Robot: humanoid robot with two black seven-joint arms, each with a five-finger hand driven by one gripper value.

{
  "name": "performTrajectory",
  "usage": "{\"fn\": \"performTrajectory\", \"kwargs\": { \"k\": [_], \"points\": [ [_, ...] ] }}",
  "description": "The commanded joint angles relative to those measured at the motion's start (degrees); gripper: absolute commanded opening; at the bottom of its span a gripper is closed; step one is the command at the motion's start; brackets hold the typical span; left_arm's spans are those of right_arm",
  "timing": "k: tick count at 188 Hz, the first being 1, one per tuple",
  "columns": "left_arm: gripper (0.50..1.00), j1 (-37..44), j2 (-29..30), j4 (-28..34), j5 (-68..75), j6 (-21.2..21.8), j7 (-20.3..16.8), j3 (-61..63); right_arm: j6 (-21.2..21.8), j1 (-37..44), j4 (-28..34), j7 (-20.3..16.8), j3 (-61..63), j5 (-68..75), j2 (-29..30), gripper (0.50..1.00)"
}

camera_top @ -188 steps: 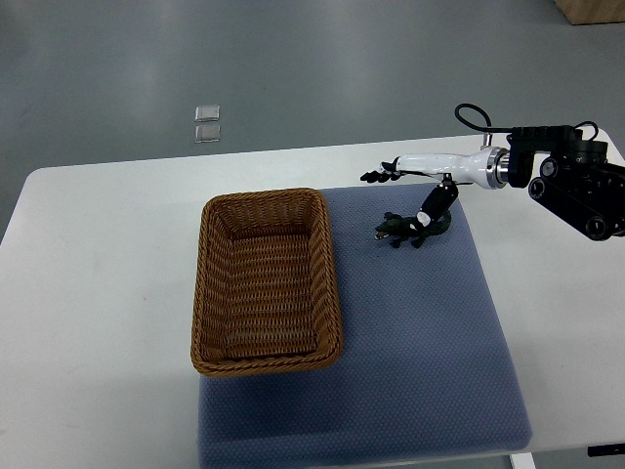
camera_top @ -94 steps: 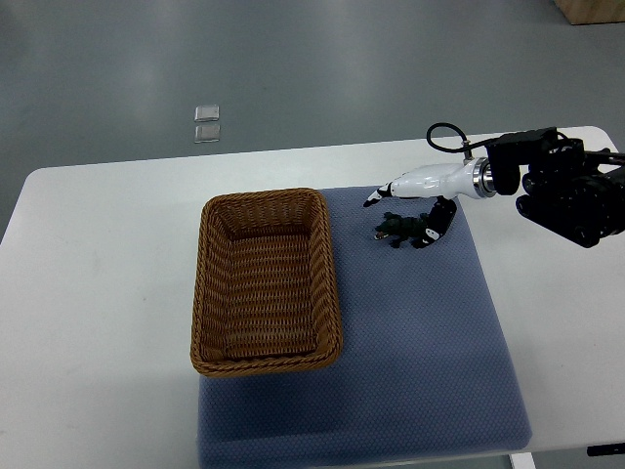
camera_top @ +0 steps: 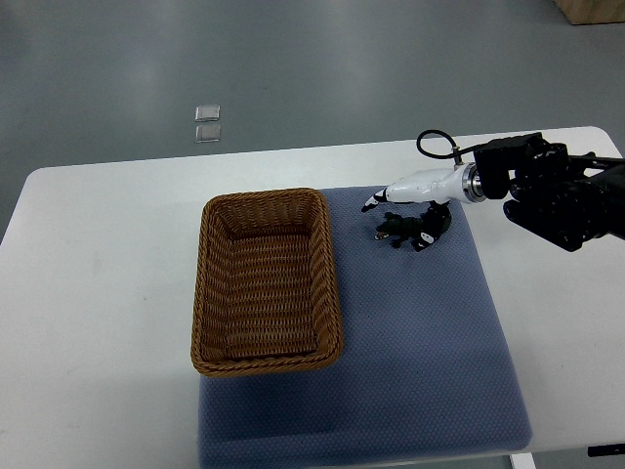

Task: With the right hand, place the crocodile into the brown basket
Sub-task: 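Reach the right hand down over the dark green toy crocodile, then close the right hand fingers around the crocodile's body, then lift the crocodile and carry it over the wicker basket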

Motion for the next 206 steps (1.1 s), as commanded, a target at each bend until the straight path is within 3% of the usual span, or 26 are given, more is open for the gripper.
{"fn": "performTrajectory", "kwargs": {
  "k": [1, 20, 33, 66, 151, 175, 206],
  "points": [
    [1.000, 0.01, 0.00, 0.00, 0.00, 0.01, 0.00, 0.00, -0.07, -0.01, -0.13, 0.09, -0.43, 0.00, 0.00, 0.913],
    [1.000, 0.01, 0.00, 0.00, 0.00, 0.01, 0.00, 0.00, -0.07, -0.01, -0.40, 0.18, -1.31, 0.00, 0.00, 0.895],
    [1.000, 0.01, 0.00, 0.00, 0.00, 0.01, 0.00, 0.00, -0.07, 0.16, -0.40, 0.35, -2.18, 0.00, -0.09, 0.836],
    [1.000, 0.01, 0.00, 0.00, 0.00, 0.01, 0.00, 0.00, -0.07, 0.25, -0.40, 0.53, -2.80, 0.00, -0.09, 0.758],
    [1.000, 0.01, 0.00, 0.00, 0.00, 0.01, 0.00, 0.00, -0.07, 0.25, -0.40, 0.61, -3.59, 0.00, -0.09, 0.646],
    [1.000, 0.01, 0.00, 0.00, 0.00, 0.01, 0.00, 0.00, -0.07, 0.25, -0.31, 0.70, -3.59, 0.00, -0.09, 0.574],
    [1.000, 0.01, 0.00, 0.00, 0.00, 0.01, 0.00, 0.00, -0.07, 0.43, -0.31, 0.70, -3.59, 0.00, -0.09, 0.537]
  ]
}}
